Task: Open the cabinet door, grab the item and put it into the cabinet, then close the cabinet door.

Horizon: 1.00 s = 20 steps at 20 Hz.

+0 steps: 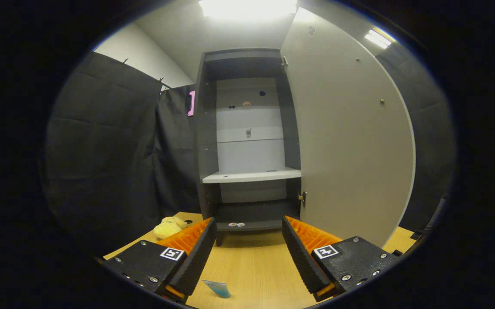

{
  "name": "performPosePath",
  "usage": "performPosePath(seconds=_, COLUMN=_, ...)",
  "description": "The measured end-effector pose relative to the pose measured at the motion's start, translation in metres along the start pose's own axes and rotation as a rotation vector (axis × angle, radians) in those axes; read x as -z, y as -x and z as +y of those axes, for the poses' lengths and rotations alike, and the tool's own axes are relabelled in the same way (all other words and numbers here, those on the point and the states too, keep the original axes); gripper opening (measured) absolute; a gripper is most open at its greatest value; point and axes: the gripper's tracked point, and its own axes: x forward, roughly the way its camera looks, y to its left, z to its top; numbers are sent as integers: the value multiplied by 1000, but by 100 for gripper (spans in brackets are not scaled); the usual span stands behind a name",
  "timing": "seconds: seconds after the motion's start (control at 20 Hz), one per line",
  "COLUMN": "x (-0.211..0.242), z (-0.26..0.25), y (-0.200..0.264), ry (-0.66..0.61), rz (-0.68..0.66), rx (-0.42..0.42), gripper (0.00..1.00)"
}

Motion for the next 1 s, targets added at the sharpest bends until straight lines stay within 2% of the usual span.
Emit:
performPosePath(seconds=0.2, x=52, z=27, y=-4, ry=-5, rz=86, rx=-40, gripper=94)
performPosePath(seconds=0.65, x=144, z=59, y=-7, ry=16, rz=260, rx=-65, gripper=94)
performPosePath(seconds=0.85, x=178, z=62, y=-8, ry=24, rz=344, rx=-40, gripper=94)
performPosePath(seconds=1.0, x=200, z=62, y=-8, ry=28, rz=400, rx=-32, gripper=89)
